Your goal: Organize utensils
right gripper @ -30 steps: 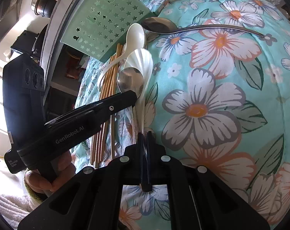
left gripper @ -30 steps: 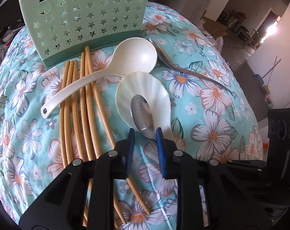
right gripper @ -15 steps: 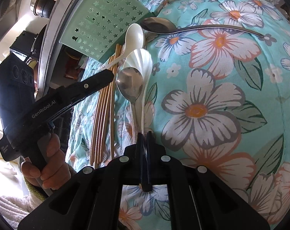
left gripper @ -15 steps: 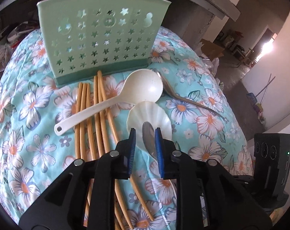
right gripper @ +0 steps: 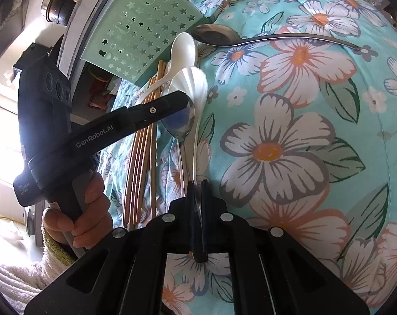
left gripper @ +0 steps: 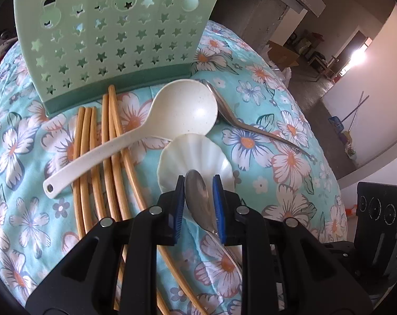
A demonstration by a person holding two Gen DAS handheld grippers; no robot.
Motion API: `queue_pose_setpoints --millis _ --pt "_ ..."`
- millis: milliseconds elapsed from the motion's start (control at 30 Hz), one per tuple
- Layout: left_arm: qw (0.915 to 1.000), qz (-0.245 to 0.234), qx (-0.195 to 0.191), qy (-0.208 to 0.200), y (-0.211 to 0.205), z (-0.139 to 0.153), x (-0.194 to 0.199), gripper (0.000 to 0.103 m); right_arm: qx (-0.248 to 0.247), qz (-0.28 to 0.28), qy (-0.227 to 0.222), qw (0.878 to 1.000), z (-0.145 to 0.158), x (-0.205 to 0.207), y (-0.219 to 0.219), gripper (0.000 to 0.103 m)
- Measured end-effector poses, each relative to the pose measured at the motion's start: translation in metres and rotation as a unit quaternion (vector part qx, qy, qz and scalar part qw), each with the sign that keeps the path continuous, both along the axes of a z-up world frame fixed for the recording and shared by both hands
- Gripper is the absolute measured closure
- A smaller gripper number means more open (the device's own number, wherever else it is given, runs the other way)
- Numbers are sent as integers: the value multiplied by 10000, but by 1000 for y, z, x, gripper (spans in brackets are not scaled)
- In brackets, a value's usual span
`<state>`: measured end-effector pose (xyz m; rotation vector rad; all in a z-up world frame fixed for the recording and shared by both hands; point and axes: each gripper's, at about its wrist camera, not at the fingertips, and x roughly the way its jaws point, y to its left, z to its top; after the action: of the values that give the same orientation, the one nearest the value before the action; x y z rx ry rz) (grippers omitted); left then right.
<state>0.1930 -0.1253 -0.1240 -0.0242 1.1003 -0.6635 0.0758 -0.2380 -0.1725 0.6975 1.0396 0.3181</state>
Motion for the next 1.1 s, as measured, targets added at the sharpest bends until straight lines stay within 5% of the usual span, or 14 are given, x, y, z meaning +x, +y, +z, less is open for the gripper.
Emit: queue_pose_setpoints --millis 233,500,667,1100 --pt "9995 215 -105 207 8 -5 2 99 -20 -7 37 10000 1 1 -2 98" --pt "9982 318 -451 229 27 10 -3 100 -509 217 -274 9981 32 12 -15 67" --pt "9968 394 -636 297 43 15 -6 100 -709 301 -535 9956 52 42 -29 61" --pt "9943 528 -864 329 76 22 -9 100 -307 1034 -174 9940 22 131 -17 61"
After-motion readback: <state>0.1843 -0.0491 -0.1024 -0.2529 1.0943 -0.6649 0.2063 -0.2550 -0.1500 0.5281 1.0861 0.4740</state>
